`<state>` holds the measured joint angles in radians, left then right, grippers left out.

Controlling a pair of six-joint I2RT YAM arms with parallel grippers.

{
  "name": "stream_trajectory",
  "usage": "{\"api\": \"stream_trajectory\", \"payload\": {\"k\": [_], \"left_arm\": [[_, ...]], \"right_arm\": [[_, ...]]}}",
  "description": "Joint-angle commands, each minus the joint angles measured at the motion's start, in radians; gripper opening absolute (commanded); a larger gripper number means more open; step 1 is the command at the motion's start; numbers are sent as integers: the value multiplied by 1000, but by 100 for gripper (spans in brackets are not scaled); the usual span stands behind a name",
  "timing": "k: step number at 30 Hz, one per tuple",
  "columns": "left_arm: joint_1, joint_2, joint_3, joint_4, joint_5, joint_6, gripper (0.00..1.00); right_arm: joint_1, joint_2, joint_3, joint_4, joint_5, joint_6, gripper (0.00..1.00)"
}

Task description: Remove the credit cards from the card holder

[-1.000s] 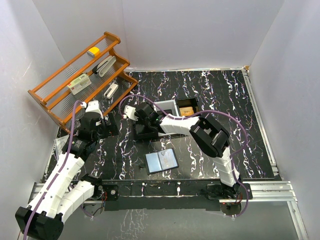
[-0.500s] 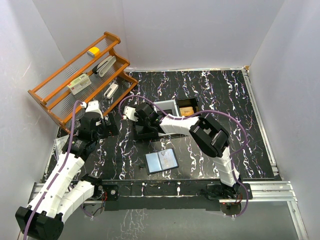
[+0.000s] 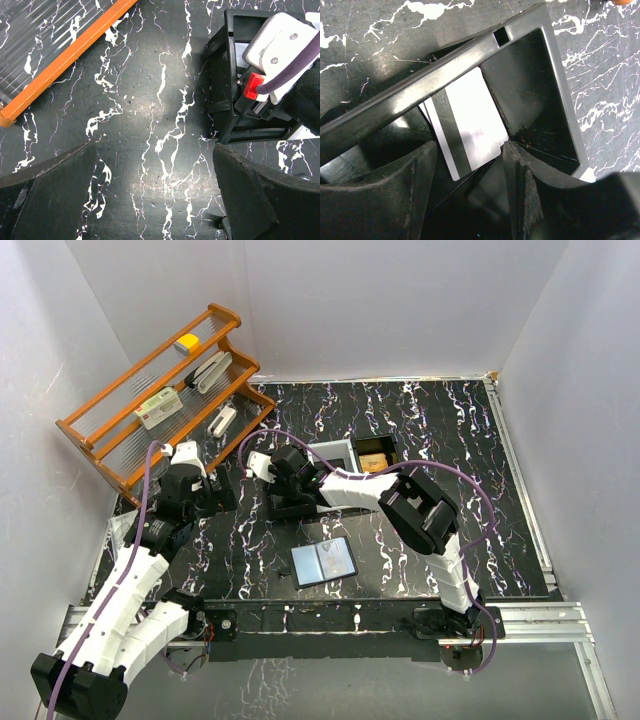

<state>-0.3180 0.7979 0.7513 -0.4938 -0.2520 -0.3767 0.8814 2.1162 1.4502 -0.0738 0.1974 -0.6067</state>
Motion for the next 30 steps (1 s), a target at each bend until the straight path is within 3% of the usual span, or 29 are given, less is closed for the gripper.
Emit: {"api": "stream_trajectory", "payload": {"k": [1, 6, 11, 21, 27, 30], "left_arm": [[5, 0, -10, -2, -18, 13, 99], [5, 1, -9, -4, -21, 13, 99], [5, 1, -8, -5, -29, 12, 99], [5, -5, -7, -17, -69, 1, 99], [5, 2, -3, -22, -70, 0, 99], [6, 1, -3, -21, -70, -1, 99]], "right_arm": [[-3, -24, 21, 36, -16, 29, 56], [-5, -27, 38, 45, 7, 114, 56], [-16, -74, 42, 64, -99, 351, 52], [-19, -75, 51, -26, -91, 883, 30], [-20, -2, 170, -211, -76, 996, 17], [-19, 25, 196, -246, -23, 1024, 17]]}}
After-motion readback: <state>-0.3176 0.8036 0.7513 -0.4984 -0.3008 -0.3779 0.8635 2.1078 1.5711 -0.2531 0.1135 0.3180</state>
